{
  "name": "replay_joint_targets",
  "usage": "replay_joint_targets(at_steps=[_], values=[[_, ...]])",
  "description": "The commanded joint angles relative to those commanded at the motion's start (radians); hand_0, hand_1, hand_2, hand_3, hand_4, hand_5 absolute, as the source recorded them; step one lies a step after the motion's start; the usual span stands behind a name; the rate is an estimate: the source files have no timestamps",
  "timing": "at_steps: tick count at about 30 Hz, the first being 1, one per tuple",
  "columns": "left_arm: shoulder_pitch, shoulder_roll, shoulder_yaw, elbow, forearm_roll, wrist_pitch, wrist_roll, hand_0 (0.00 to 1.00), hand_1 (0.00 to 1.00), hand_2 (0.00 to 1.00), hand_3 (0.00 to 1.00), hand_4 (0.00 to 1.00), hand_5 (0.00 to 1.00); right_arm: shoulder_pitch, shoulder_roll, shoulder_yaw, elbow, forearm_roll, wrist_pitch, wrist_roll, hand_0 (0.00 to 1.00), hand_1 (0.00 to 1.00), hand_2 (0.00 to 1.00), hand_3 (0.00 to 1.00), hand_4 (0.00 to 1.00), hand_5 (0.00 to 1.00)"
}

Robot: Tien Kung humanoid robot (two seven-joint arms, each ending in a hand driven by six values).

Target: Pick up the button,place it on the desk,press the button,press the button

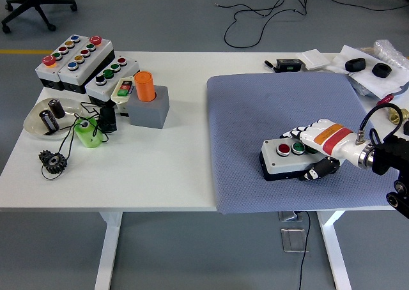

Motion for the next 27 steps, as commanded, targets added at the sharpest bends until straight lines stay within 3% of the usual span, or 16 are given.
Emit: replay_joint_targets(at_steps=[9, 18, 23, 27], values=[[-0.009, 0.002, -0.014, -0.001, 0.009, 0.003, -0.001, 0.601, 0.519, 0.482, 0.469, 0.281, 0.976, -0.019, -0.036, 0.041, 0.063, 0.046, 0.051, -0.036, 0.921, 0.878, 0.994, 0.998, 0.980, 0.019], [-0.012, 0.003, -0.018, 0.000, 0.012, 0.005, -0.001, 0.600, 0.521, 0.482, 0.469, 0.280, 0.975, -0.033, -0.079, 0.089, 0.198, 0.098, 0.070, -0.046, 0.927, 0.882, 0.997, 0.998, 0.988, 0.038], [-0.013, 0.003, -0.017, 0.000, 0.012, 0.006, -0.001, 0.600, 0.517, 0.481, 0.469, 0.279, 0.975, -0.031, -0.075, 0.063, 0.259, 0.095, 0.067, -0.052, 0.930, 0.882, 0.997, 0.998, 0.992, 0.053], [-0.014, 0.003, -0.017, 0.001, 0.011, 0.006, -0.001, 0.600, 0.517, 0.481, 0.469, 0.279, 0.975, -0.029, -0.058, 0.043, 0.266, 0.092, 0.078, -0.059, 0.930, 0.882, 0.997, 0.998, 0.992, 0.053]])
